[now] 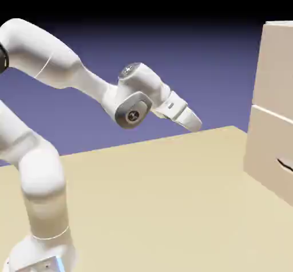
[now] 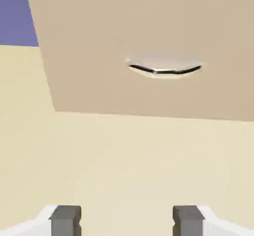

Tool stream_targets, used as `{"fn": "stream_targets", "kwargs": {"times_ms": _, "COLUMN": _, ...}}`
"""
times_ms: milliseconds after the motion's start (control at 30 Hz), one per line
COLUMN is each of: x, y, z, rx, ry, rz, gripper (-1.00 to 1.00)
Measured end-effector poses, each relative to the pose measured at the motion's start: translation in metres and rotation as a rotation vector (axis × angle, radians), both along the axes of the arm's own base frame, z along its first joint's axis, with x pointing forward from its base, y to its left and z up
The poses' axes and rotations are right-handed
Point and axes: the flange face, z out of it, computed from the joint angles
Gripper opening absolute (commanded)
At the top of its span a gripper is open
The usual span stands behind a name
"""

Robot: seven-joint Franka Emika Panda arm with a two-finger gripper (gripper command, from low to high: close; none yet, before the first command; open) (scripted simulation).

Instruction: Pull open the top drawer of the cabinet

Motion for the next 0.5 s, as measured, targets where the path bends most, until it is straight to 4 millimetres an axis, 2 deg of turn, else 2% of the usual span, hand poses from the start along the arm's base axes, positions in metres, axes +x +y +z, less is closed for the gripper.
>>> {"fn": "stream_targets", "kwargs": {"times_ms": 267, "x": 0.003, "y": -0.042, "z": 0.102, "rx": 0.179, "ry": -0.198, "rz": -0.281, "gripper": 0.00}}
{"fn": "stream_targets", "kwargs": {"times_ms": 500, "x": -0.004, "y": -0.053, "z": 0.177, "rx": 0.335, "ry": -0.375, "rz": -0.442, "gripper": 0.00}}
